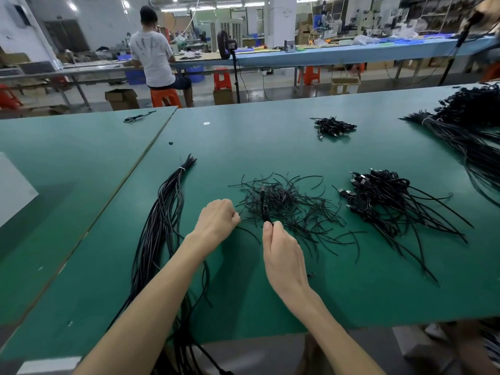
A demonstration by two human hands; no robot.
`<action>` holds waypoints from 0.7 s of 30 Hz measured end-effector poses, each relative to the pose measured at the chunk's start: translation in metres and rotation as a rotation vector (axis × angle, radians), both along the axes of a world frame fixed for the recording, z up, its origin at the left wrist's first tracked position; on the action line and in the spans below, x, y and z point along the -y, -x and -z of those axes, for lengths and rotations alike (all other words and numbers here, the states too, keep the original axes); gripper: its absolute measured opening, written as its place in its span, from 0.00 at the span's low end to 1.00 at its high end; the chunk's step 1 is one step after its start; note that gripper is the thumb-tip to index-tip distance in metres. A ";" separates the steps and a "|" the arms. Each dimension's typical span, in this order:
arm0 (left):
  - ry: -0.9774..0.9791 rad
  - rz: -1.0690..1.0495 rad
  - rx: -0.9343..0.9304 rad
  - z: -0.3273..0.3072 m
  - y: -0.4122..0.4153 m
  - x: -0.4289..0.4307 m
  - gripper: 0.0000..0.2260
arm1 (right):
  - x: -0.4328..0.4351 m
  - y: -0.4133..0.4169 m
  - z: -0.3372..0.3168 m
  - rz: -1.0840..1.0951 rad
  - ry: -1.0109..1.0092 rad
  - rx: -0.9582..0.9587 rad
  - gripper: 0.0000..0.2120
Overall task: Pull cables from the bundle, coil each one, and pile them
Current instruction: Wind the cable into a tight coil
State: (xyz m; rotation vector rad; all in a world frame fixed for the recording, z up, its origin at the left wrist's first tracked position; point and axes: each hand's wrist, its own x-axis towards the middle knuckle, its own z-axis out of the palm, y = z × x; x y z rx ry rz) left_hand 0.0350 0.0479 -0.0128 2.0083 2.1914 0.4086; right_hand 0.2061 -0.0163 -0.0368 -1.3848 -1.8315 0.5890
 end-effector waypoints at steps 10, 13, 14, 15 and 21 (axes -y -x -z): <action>-0.131 -0.115 0.601 0.007 0.022 0.015 0.04 | -0.001 0.000 0.003 0.008 0.013 -0.021 0.19; -0.023 0.023 1.105 -0.007 0.011 0.031 0.06 | -0.004 -0.001 0.004 0.017 0.044 -0.037 0.19; 0.055 0.114 1.251 -0.011 0.008 0.038 0.08 | -0.004 -0.001 0.005 0.021 0.057 -0.043 0.19; 0.126 0.202 1.358 -0.014 0.005 0.044 0.09 | -0.005 -0.001 0.005 0.023 0.068 -0.046 0.19; 0.291 0.335 1.352 -0.021 -0.005 0.059 0.10 | -0.003 -0.001 0.002 -0.023 0.067 0.044 0.18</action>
